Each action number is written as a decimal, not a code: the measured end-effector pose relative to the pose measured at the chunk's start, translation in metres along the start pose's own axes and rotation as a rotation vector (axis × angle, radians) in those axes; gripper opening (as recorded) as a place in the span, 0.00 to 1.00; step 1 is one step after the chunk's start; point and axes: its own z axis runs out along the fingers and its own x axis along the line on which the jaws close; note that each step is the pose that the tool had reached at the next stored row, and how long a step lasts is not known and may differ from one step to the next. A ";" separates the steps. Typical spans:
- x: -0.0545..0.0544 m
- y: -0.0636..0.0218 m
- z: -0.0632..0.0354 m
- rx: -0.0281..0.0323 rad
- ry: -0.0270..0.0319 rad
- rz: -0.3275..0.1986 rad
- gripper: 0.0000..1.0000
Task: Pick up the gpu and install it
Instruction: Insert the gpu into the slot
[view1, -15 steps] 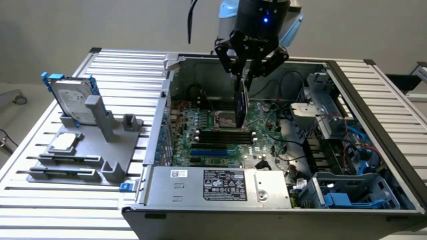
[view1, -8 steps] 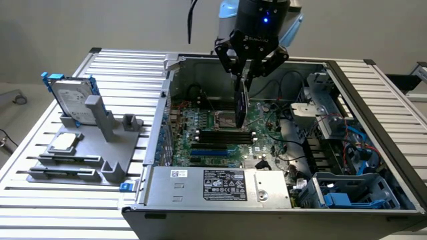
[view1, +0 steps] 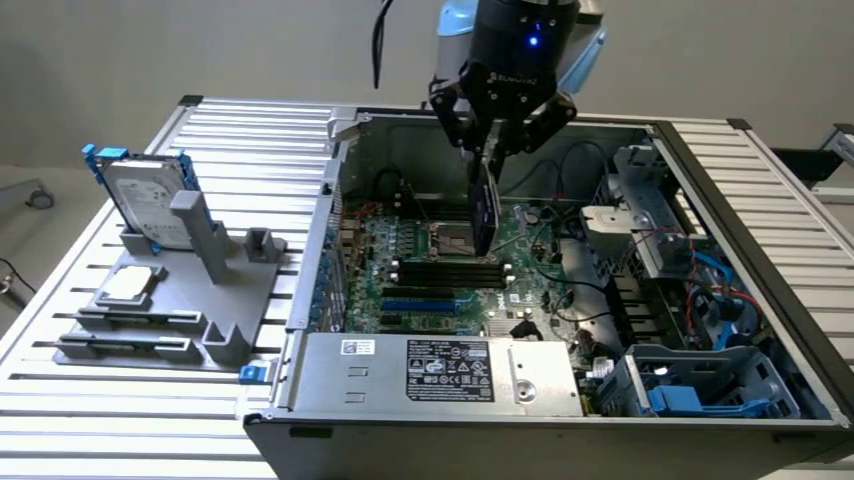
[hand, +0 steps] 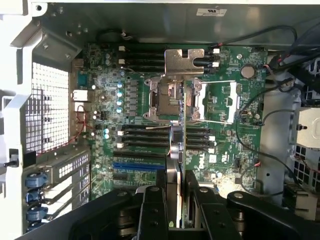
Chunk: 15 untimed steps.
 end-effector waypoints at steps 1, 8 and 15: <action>0.000 0.0000 0.0000 0.0013 0.0002 -0.018 0.26; 0.000 0.0000 0.0006 0.0099 0.0014 -0.146 0.26; 0.000 0.0000 0.0013 0.0175 0.0025 -0.273 0.26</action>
